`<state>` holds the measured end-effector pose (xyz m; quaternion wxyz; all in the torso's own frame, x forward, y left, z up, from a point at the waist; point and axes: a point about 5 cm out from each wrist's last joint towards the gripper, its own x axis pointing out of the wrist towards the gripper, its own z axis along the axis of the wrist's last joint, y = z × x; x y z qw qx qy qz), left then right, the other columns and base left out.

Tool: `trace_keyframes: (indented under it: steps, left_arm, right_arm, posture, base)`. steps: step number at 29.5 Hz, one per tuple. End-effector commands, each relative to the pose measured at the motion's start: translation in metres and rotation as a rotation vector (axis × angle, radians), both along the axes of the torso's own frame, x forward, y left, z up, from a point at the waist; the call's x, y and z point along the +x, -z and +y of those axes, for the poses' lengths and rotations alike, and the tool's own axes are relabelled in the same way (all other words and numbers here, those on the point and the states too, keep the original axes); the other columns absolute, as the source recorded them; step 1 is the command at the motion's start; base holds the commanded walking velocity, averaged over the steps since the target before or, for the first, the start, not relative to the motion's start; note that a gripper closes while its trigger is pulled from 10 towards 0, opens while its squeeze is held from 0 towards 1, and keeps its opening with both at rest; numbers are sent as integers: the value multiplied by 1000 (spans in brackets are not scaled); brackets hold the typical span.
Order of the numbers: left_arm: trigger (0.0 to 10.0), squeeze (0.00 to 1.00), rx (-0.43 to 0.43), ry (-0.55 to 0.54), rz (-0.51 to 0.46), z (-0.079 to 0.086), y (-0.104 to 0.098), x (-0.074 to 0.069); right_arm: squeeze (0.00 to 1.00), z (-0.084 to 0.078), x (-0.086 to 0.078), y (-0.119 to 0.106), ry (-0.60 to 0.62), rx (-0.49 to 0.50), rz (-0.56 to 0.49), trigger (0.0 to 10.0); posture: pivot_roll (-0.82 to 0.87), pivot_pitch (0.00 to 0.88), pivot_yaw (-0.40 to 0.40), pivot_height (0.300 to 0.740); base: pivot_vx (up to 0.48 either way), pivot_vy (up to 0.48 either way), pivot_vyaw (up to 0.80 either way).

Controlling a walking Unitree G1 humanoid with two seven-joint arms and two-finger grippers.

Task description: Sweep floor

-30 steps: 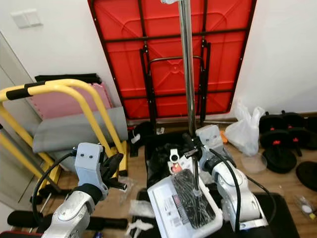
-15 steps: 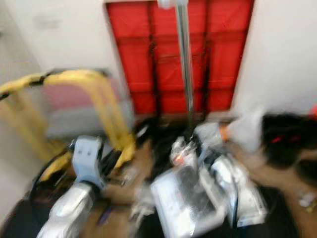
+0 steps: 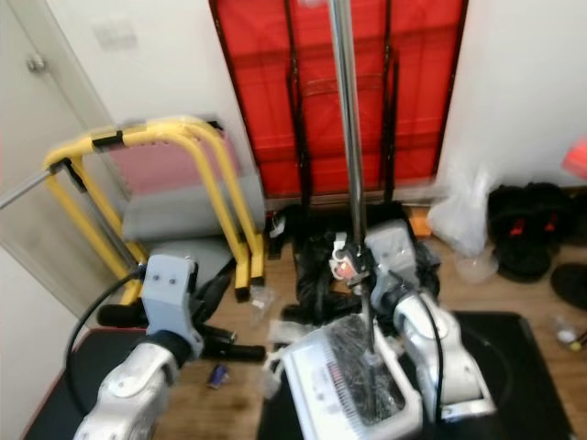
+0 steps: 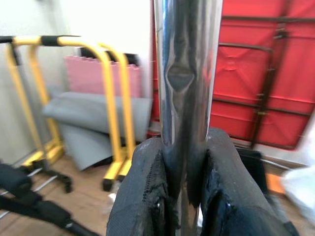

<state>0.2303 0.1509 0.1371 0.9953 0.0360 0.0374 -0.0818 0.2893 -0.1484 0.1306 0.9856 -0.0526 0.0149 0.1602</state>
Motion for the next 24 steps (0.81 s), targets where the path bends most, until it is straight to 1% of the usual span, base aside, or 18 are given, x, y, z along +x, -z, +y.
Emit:
trace_keyframes:
  steps: [1,9,14,19,24]
  left_arm:
    - [10000,0,10,-32,16,5,5,-2]
    - [10000,0,9,-32,16,5,4,-2]
    - [10000,0,6,-25,15,5,4,-3]
    - [10000,0,7,-7,17,4,4,-2]
    - [10000,0,3,2,18,3,4,-2]
  right_arm:
    - [0,6,4,-19,-18,11,-88,10000]
    - [0,6,5,-19,-8,8,-90,10000]
    - [0,-4,15,-26,91,-17,-119,10000]
    - [0,-6,19,-29,122,-34,-137,10000]
    - [0,-5,19,-29,126,-39,-144,10000]
  posture:
    - [-114,0,21,740]
    - [-114,0,19,740]
    - [-113,0,17,740]
    - [-114,0,15,740]
    - [-114,0,16,740]
  base:
    - [0,0,0]
    - [0,0,0]
    - [0,0,0]
    - [0,0,0]
    - [0,0,0]
